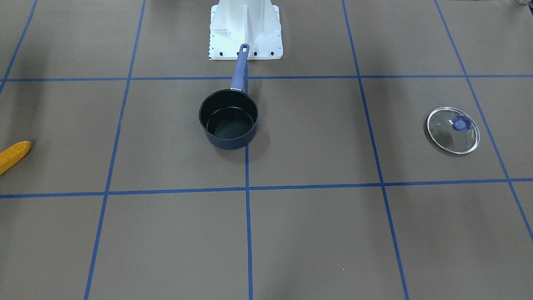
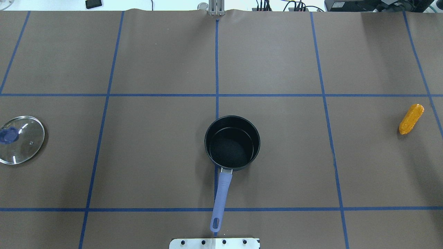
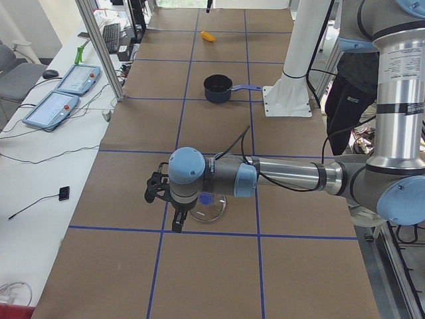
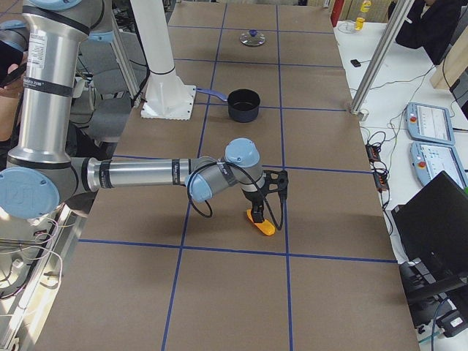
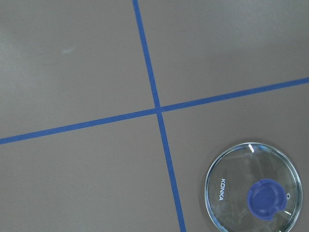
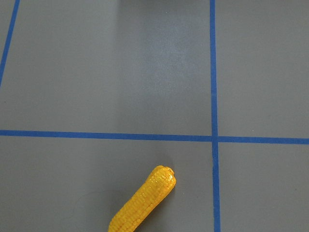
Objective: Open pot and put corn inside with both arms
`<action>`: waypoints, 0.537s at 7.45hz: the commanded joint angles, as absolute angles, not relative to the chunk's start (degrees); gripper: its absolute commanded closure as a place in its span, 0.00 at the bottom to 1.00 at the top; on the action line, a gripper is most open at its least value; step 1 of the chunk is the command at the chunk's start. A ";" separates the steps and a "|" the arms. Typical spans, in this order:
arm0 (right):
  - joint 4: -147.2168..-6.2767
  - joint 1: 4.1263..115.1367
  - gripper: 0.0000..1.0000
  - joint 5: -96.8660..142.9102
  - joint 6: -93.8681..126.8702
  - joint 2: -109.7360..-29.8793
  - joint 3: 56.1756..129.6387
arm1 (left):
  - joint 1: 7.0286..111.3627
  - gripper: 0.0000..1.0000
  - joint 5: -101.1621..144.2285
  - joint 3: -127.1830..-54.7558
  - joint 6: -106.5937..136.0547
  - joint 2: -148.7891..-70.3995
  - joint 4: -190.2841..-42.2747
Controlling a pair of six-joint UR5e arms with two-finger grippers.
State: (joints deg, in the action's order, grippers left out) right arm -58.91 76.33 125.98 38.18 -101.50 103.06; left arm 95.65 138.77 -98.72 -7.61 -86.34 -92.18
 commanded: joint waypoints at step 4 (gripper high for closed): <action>-40.62 59.77 0.09 102.66 66.39 -97.24 89.60 | 95.71 0.02 138.87 -100.63 -7.47 -85.61 -92.20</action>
State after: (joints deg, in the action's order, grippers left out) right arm -44.14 61.15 104.65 60.99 -100.38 94.69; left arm 95.71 138.82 -100.53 -7.48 -85.70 -92.20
